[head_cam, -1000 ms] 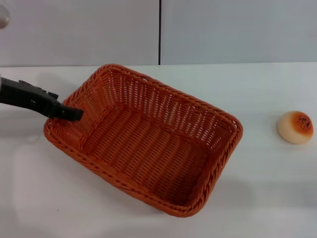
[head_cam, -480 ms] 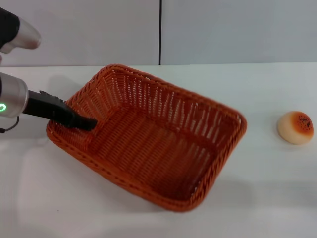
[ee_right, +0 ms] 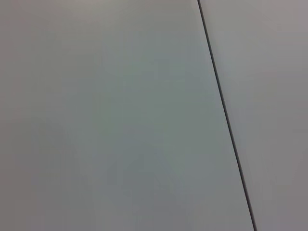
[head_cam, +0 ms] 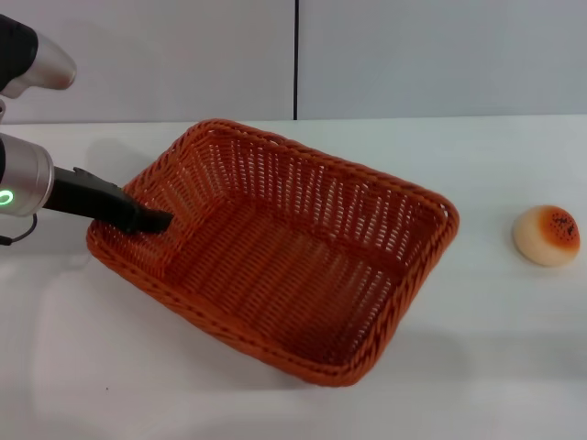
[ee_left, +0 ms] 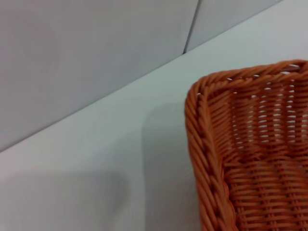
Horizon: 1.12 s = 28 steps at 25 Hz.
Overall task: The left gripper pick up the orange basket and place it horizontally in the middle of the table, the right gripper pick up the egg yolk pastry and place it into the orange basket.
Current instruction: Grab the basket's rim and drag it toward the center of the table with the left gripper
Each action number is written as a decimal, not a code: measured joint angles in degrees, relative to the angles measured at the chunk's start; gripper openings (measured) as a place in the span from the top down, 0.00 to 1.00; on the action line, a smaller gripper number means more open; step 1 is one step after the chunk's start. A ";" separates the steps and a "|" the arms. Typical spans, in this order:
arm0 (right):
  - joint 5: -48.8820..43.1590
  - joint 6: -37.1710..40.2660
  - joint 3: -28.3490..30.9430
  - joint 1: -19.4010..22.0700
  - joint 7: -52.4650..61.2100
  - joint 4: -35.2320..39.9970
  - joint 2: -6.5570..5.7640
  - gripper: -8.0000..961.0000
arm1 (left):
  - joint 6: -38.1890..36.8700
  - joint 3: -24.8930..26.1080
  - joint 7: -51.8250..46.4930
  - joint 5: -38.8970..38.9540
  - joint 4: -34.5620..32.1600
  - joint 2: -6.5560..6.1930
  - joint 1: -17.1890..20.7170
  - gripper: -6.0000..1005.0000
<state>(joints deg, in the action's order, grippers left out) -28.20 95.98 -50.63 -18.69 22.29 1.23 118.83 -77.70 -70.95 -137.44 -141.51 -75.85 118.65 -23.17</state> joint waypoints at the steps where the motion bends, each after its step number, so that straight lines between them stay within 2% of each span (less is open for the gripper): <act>1: 0.00 -0.02 0.00 0.04 -0.01 0.00 0.00 0.44 | 0.18 0.03 -0.55 0.00 -0.10 0.00 0.05 0.39; 3: 0.00 -0.02 0.00 0.18 -0.02 0.24 0.00 0.44 | 0.65 0.07 -1.67 0.00 -0.10 -0.01 0.06 0.47; 11: -0.01 -0.07 0.00 0.16 -0.06 1.16 -0.01 0.45 | 1.34 0.75 -5.00 0.03 0.08 -0.12 0.41 0.69; 16: -0.03 -0.27 0.00 -0.08 -0.06 2.33 0.00 0.45 | 1.74 1.78 -6.15 1.00 -0.30 -0.15 1.08 0.75; 19: -0.16 -0.51 0.00 -0.38 -0.06 2.80 0.00 0.45 | 5.02 2.72 -7.69 4.04 -0.65 -0.22 3.68 0.78; 22: -0.20 -1.76 0.00 -0.87 -0.06 3.47 0.00 0.45 | 5.02 2.72 -7.69 4.04 -0.65 -0.22 3.68 0.80; 23: -0.24 -2.24 -0.01 -0.95 -0.06 3.85 0.00 0.45 | 7.60 3.46 -8.79 7.18 -1.97 -0.26 6.81 0.81; 24: -0.31 -2.85 -0.06 -0.99 -0.06 4.42 0.00 0.45 | 7.60 3.46 -8.79 7.18 -1.97 -0.26 6.81 0.81; 25: -0.36 -3.35 -0.12 -1.01 -0.07 4.95 0.00 0.45 | 9.47 3.20 -10.32 8.40 -4.27 -0.18 9.59 0.82; 26: -0.38 -3.56 -0.14 -1.04 -0.07 5.27 0.00 0.45 | 9.47 3.20 -10.32 8.40 -4.27 -0.18 9.59 0.82; 28: -0.40 -3.86 -0.12 -1.05 -0.09 6.18 0.00 0.45 | 12.73 1.49 -12.46 10.60 -7.44 -0.07 14.23 0.83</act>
<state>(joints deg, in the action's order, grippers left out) -28.60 92.12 -50.74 -19.75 22.21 7.42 118.83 -64.98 -69.46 -149.90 -130.91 -83.29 118.58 -8.94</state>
